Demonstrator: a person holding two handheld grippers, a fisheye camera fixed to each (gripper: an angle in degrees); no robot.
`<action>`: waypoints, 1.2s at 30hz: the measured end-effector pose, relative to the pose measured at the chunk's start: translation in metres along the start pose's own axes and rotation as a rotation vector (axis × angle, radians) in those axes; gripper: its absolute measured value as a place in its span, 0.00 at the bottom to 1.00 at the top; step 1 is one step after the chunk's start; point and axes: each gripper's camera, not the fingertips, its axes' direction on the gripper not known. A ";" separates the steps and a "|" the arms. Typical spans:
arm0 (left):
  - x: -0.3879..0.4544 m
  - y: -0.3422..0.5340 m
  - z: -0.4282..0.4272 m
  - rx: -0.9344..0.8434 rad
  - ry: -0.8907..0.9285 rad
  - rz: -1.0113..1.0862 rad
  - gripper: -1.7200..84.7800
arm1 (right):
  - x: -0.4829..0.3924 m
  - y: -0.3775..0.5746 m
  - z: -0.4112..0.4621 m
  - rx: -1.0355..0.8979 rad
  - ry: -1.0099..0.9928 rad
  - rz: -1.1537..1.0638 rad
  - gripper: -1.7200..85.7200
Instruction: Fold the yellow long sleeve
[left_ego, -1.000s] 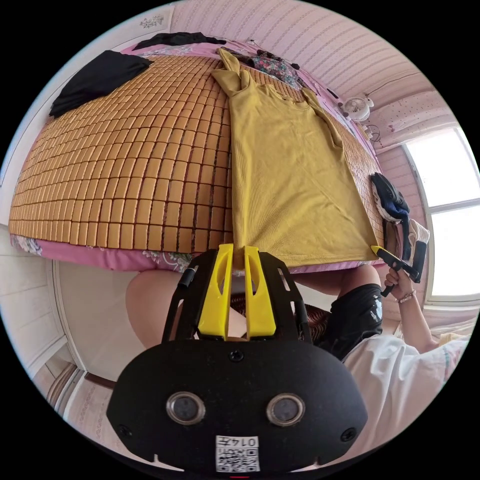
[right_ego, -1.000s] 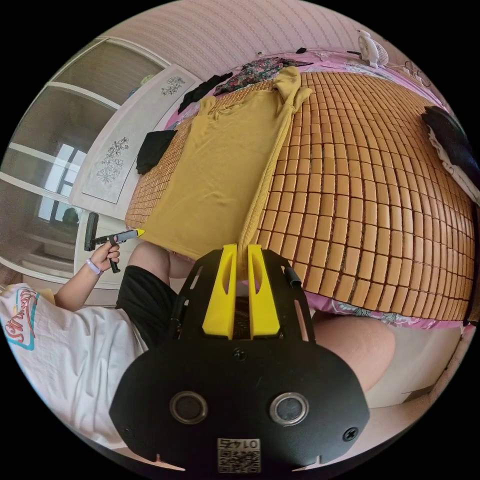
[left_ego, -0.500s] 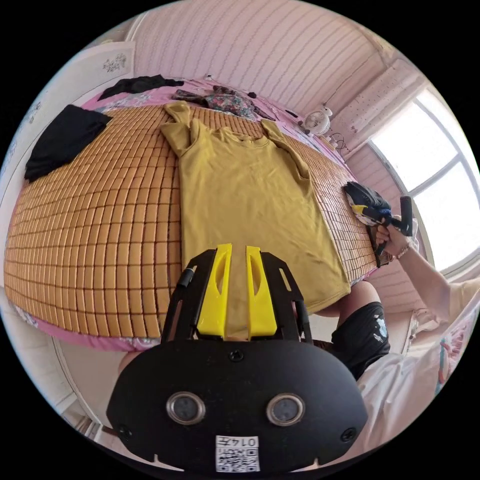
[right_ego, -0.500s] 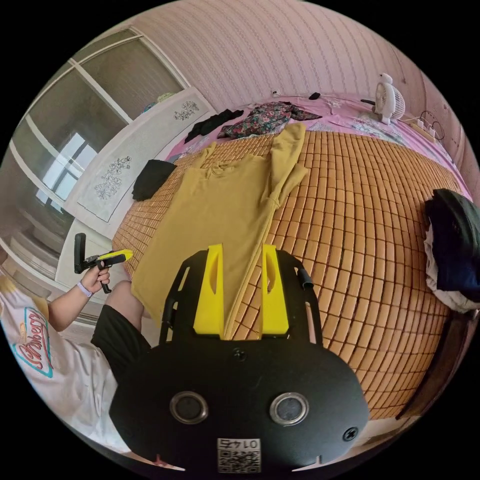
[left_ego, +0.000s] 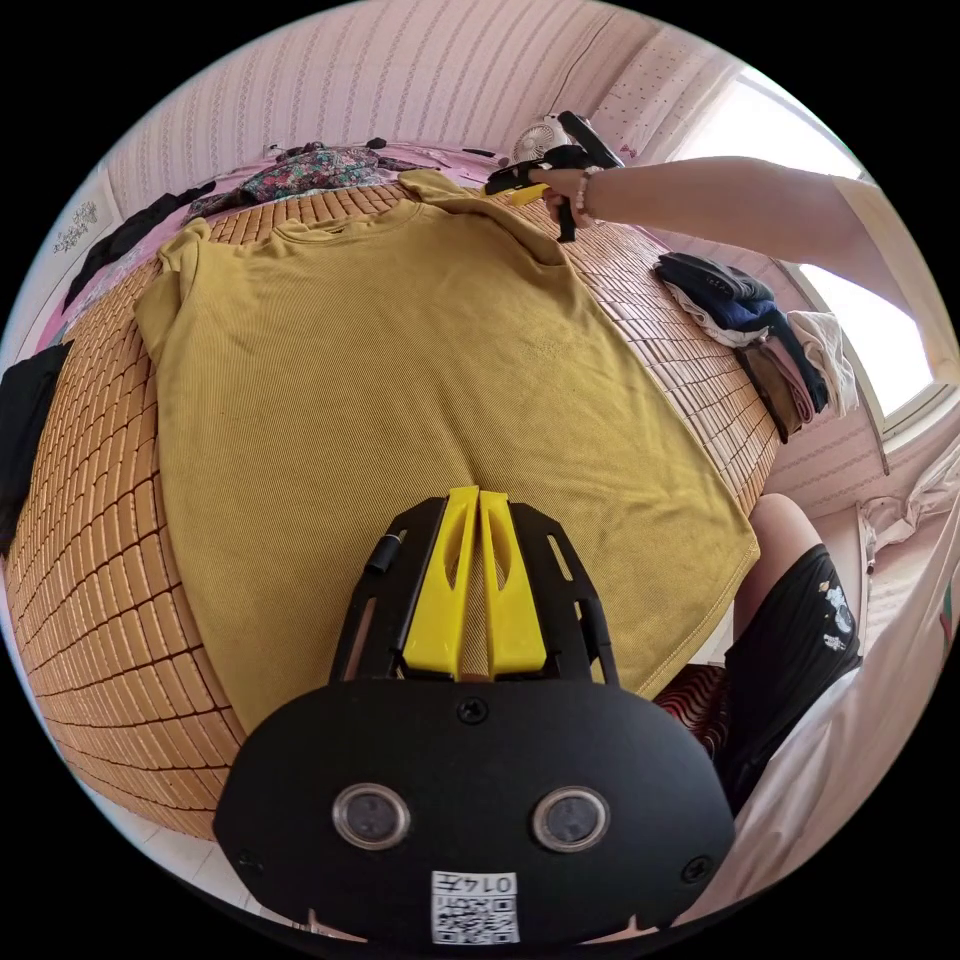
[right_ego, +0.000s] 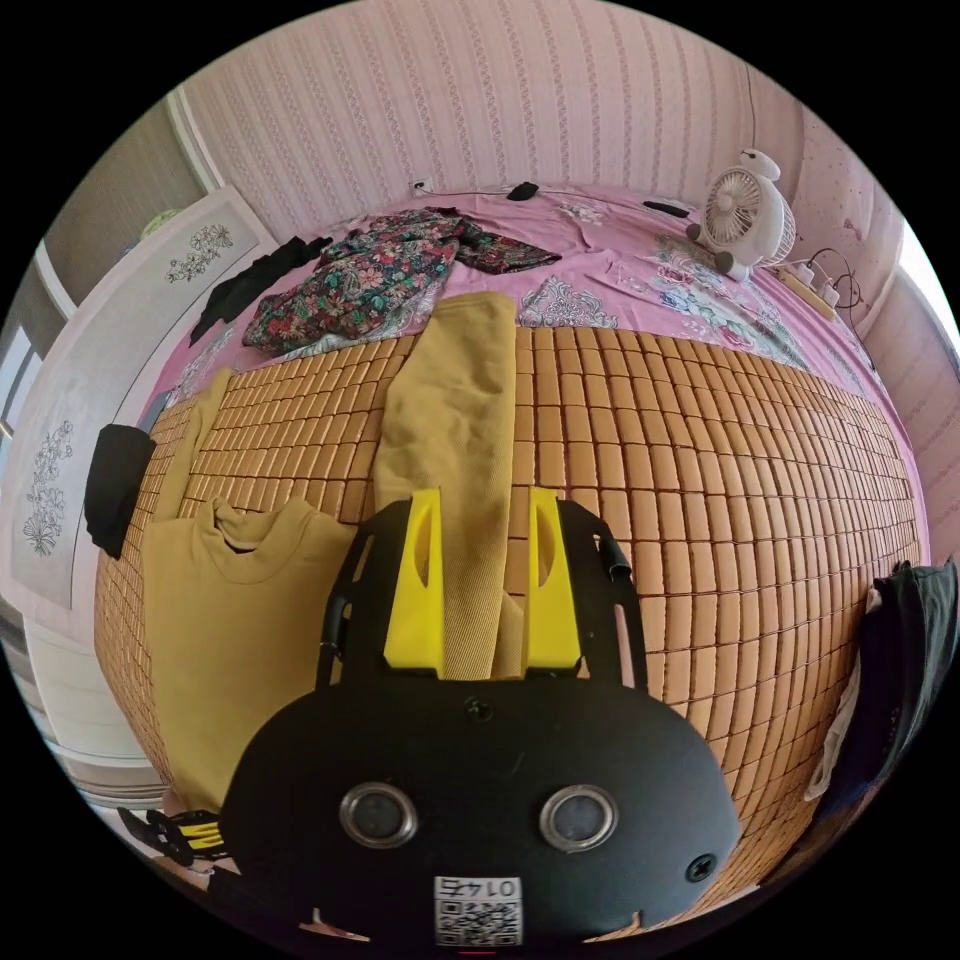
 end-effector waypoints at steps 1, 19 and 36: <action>0.002 0.003 0.003 0.016 -0.017 0.003 0.01 | -0.001 0.000 0.007 -0.033 -0.005 -0.004 0.08; 0.020 -0.025 0.019 0.050 0.084 0.043 0.01 | 0.095 0.404 -0.194 0.057 0.254 0.164 0.09; 0.060 -0.236 0.113 0.043 0.079 0.223 0.04 | 0.187 0.335 -0.141 0.270 0.094 0.381 0.05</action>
